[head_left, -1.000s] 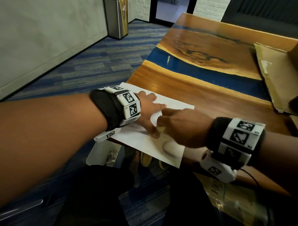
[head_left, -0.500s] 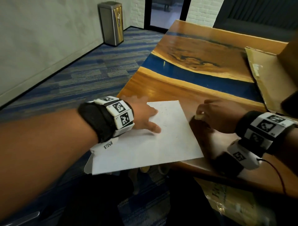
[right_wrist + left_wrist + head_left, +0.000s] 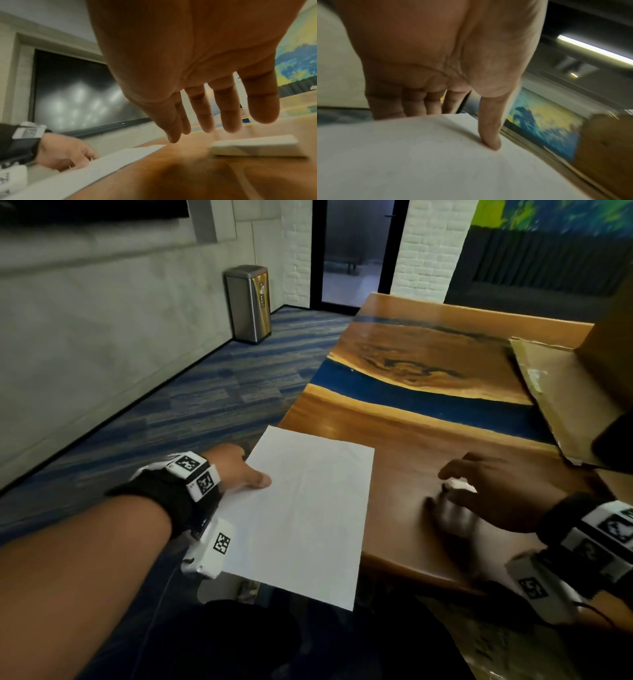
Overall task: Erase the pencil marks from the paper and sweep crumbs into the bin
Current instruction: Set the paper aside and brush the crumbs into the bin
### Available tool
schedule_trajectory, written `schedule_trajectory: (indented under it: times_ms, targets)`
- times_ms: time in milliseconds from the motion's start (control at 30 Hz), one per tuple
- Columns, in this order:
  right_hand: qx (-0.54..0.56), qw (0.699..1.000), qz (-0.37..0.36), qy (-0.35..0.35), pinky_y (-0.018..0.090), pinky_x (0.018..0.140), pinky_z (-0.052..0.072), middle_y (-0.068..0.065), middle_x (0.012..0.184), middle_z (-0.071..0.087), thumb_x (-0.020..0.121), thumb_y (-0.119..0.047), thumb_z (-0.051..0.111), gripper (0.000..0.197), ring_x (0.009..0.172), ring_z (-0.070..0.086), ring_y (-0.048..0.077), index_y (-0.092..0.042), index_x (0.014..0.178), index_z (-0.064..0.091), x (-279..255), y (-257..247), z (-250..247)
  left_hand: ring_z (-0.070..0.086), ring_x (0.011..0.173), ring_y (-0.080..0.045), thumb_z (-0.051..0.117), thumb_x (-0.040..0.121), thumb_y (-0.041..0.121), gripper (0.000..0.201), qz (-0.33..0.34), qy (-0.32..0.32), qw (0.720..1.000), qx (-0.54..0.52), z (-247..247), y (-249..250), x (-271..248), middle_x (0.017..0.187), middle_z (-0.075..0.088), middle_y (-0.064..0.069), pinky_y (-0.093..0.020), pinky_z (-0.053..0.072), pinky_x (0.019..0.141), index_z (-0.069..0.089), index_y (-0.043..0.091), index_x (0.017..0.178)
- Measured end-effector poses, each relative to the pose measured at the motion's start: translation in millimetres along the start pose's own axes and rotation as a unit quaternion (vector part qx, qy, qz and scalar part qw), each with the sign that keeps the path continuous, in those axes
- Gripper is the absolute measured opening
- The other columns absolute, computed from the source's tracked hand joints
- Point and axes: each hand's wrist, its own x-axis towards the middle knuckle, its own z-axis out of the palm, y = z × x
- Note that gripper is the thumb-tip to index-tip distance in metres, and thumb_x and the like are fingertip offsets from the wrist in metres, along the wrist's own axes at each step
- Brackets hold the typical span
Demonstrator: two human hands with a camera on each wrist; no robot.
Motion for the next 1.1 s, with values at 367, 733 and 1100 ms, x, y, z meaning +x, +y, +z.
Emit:
schedule_trajectory:
  times_ms: [367,733,1100]
  targets:
    - [0.398,0.916,-0.027,-0.03,0.027,0.065,0.057,-0.002,0.102,0.069,0.095,-0.039,0.059,0.01,0.084,0.068,0.018,-0.036,0.105,0.06,1.4,-75.7,-12.1,0.064,0.063,-0.021,0.065,0.091,-0.002,0.016,0.113,0.086,0.845,-0.516,-14.9,1.5,-23.5,0.072,0.071,-0.003,-0.032,0.054,0.064,0.063,0.011,0.082]
    - [0.507,0.813,-0.086,0.273,0.008,0.048,0.042,-0.024,0.069,0.069,0.096,-0.019,0.06,0.014,0.057,0.06,-0.008,-0.025,0.093,0.072,-1.1,-83.1,-99.3,0.074,0.092,-0.028,0.066,0.096,0.028,0.01,0.237,0.182,0.78,-0.549,-39.9,54.9,-51.2,0.099,0.077,-0.005,-0.05,0.058,0.084,0.073,0.022,0.099]
    - [0.436,0.881,-0.003,0.182,0.012,0.051,0.041,-0.016,0.077,0.064,0.098,-0.03,0.056,0.012,0.065,0.06,-0.005,-0.037,0.095,0.066,7.5,-74.1,-58.6,0.066,0.081,-0.03,0.066,0.094,0.027,0.02,0.203,0.157,0.917,-0.304,-5.3,45.8,-26.5,0.088,0.069,-0.011,-0.053,0.056,0.084,0.065,0.009,0.103]
